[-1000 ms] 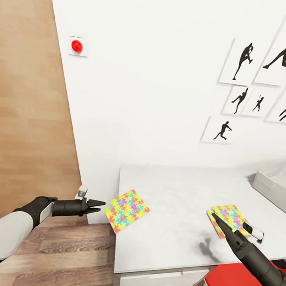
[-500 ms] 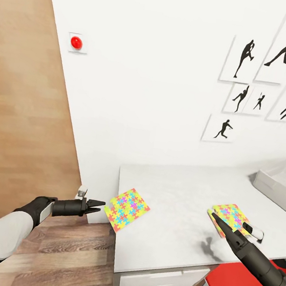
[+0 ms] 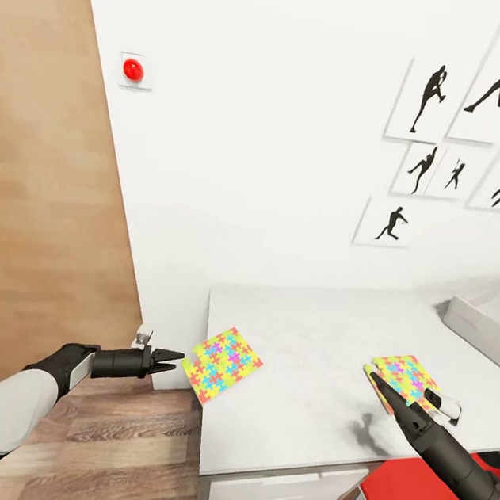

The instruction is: Put all the toys in the child's room - the three board games (two on the bed and one on the table), the two jigsaw puzzles on the table, and the tennis ball on the table - inside the toy box on the table in the child's room.

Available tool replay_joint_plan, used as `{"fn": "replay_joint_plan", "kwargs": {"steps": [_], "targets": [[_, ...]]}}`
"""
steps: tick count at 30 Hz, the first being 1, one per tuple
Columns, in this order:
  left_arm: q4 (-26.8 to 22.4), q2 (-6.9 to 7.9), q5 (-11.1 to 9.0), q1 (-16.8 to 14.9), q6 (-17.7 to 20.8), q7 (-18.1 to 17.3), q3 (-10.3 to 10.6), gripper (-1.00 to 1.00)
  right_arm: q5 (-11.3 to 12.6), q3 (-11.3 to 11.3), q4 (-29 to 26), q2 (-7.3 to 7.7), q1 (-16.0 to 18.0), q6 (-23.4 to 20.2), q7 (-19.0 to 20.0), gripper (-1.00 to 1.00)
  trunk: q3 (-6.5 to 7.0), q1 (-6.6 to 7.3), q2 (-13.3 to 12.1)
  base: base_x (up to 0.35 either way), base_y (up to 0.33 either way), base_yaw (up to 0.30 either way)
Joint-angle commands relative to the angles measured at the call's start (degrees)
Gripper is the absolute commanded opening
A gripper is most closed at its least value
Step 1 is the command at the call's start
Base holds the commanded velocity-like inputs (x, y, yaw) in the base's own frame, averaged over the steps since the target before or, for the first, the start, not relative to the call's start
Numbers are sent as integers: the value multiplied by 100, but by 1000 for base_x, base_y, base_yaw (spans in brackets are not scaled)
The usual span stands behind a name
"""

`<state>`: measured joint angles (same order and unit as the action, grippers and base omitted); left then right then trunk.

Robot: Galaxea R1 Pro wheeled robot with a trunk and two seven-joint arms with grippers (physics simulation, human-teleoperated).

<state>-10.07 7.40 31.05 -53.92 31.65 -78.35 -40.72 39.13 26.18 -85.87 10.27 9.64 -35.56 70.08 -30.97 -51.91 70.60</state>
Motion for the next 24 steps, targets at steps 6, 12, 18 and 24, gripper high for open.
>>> {"fn": "replay_joint_plan", "kwargs": {"steps": [6,12,18,24], "targets": [[-4,-1,59,-5,60,-31,-50,100,24,1,0,1,3,-48,6,100,-114,-132,246,0,0,0],[-4,-2,59,-5,57,-31,-50,100,24,1,0,1,3,-49,6,100,-222,-264,486,0,0,0],[-4,-2,59,-5,56,-31,-50,100,24,1,0,1,2,-53,6,100,-275,-330,607,0,0,0],[-4,-2,59,-5,54,-31,-50,100,24,1,0,1,2,-53,6,100,-275,-330,607,0,0,0]]}}
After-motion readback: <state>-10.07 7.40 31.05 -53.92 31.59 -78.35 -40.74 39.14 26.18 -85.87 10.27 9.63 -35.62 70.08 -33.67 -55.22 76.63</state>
